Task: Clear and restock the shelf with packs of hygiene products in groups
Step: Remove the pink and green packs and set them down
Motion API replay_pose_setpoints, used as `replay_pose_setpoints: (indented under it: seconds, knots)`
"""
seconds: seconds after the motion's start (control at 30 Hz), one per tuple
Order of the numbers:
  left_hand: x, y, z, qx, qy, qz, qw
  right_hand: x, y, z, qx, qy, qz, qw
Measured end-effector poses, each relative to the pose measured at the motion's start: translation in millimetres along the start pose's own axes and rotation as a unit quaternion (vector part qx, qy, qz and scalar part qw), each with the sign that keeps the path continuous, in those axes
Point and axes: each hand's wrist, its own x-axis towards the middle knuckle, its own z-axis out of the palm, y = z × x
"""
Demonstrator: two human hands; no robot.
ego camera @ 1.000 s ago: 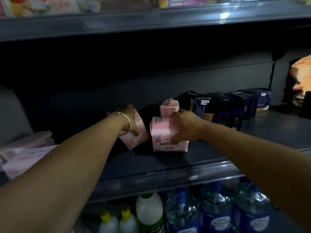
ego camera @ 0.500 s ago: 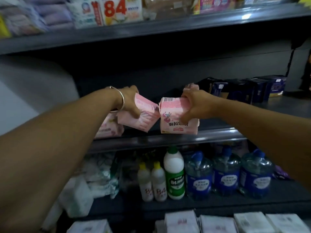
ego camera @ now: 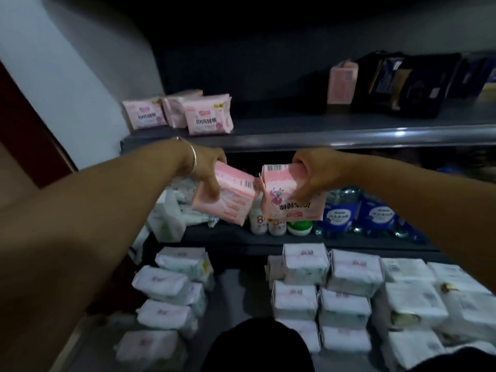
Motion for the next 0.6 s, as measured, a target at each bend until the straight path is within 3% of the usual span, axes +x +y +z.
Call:
replay_pose_setpoints:
  seconds: [0.2, 0.6]
  knots:
    - [43.8, -49.4, 84.1, 0.043, -0.07, -0.015, 0.997, 39.1, -3.0, 64.4, -0.012, -0.07, 0.001, 0.998]
    - [125.3, -107.9, 259.9, -0.03, -0.084, -0.017, 0.996, 124.7, 4.9, 185.8, -0.036, -0.048, 0.028, 0.998]
